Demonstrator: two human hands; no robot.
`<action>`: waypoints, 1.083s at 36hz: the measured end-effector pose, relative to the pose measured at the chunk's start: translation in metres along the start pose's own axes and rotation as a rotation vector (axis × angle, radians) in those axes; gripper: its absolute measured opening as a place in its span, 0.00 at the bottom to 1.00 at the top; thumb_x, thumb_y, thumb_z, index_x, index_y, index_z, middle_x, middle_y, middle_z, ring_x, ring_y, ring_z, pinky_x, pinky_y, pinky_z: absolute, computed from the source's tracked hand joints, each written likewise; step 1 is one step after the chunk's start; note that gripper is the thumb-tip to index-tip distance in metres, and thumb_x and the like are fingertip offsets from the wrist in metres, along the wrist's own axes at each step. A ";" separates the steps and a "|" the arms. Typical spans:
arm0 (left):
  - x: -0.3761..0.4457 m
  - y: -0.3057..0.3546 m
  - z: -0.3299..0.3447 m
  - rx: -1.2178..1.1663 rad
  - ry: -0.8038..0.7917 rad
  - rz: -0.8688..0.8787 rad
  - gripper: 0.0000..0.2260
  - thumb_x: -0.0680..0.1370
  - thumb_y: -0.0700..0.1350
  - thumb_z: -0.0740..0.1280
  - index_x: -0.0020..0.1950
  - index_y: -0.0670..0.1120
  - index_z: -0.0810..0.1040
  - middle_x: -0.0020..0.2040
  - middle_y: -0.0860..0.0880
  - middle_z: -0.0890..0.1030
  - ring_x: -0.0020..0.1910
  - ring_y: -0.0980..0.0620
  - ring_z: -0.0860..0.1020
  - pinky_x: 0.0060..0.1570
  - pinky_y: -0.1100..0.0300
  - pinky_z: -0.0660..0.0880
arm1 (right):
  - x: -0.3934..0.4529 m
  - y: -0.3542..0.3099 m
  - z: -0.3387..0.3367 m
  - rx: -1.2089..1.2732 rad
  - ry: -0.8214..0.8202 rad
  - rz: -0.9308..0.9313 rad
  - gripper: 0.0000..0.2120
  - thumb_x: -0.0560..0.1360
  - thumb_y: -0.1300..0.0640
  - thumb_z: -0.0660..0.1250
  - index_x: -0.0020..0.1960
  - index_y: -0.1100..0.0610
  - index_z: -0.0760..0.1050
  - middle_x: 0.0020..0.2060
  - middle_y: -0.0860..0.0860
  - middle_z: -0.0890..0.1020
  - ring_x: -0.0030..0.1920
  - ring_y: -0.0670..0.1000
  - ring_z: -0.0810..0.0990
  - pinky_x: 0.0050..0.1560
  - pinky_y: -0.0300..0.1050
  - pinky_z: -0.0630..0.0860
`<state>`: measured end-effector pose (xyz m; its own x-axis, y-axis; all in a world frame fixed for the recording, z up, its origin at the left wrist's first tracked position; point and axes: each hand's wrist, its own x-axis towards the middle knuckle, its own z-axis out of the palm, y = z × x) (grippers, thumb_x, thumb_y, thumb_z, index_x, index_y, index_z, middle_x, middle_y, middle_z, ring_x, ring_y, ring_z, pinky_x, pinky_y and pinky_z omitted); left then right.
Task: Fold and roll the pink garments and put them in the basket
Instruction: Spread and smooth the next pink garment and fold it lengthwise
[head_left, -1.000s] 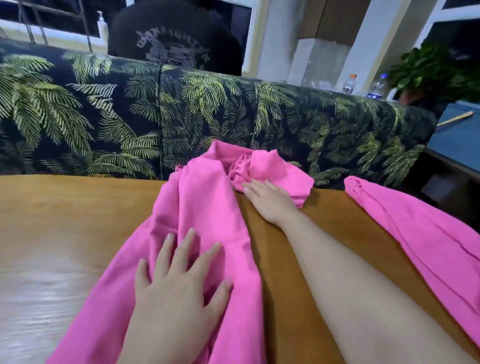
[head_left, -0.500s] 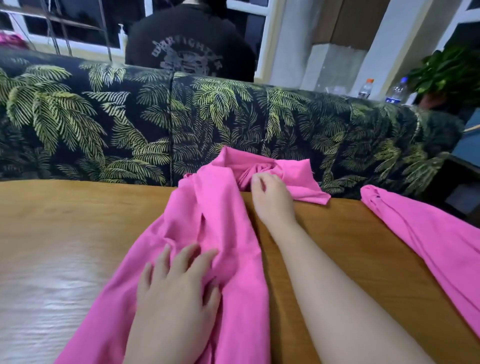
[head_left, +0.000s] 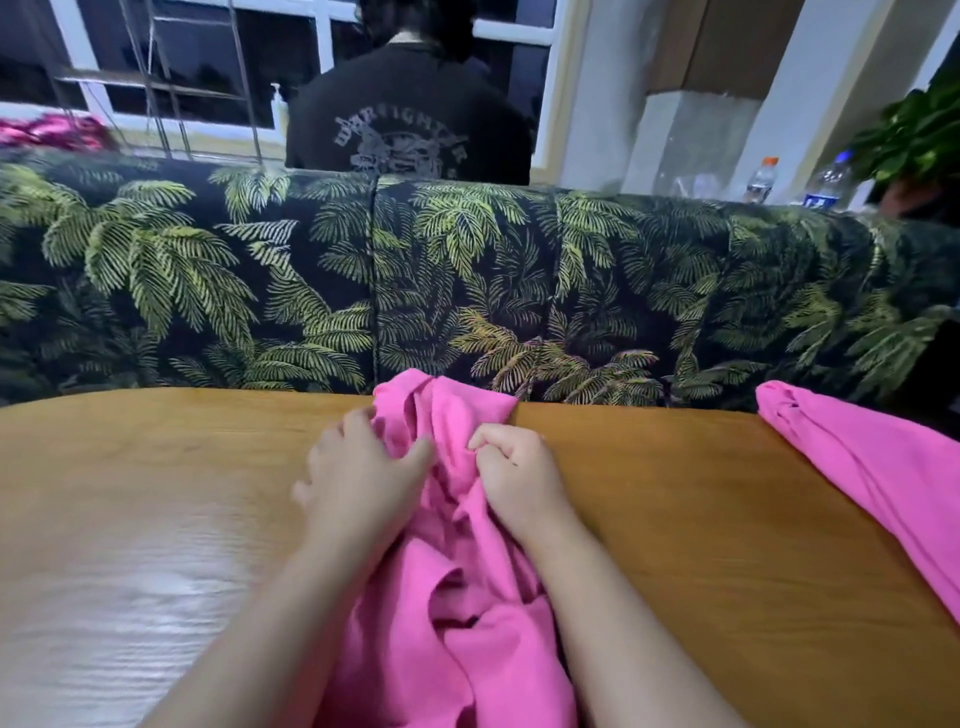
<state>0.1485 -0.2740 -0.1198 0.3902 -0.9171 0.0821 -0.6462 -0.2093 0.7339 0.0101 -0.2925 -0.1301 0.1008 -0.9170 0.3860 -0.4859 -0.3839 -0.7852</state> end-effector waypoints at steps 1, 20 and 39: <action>0.010 0.005 0.005 -0.016 -0.074 -0.031 0.30 0.70 0.60 0.66 0.67 0.47 0.68 0.63 0.43 0.75 0.64 0.42 0.72 0.65 0.45 0.67 | 0.001 0.003 -0.004 -0.021 0.053 0.011 0.11 0.65 0.56 0.55 0.25 0.46 0.68 0.23 0.42 0.72 0.32 0.48 0.73 0.38 0.46 0.69; 0.027 0.005 0.024 -0.093 0.140 0.226 0.14 0.75 0.55 0.67 0.58 0.51 0.77 0.57 0.48 0.76 0.61 0.43 0.71 0.61 0.48 0.68 | 0.022 -0.009 -0.015 -0.505 0.025 0.027 0.13 0.76 0.57 0.62 0.60 0.52 0.76 0.59 0.48 0.76 0.61 0.51 0.69 0.64 0.44 0.63; 0.062 -0.016 -0.017 -0.613 0.390 -0.141 0.09 0.80 0.39 0.57 0.41 0.43 0.73 0.44 0.43 0.73 0.47 0.45 0.73 0.43 0.54 0.65 | 0.015 0.016 -0.002 -0.561 -0.057 0.173 0.09 0.76 0.47 0.63 0.53 0.47 0.77 0.57 0.46 0.77 0.60 0.51 0.69 0.62 0.44 0.66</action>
<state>0.1940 -0.3214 -0.1155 0.7210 -0.6843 0.1093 -0.1348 0.0163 0.9907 0.0021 -0.3122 -0.1359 0.0179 -0.9715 0.2364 -0.8828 -0.1263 -0.4524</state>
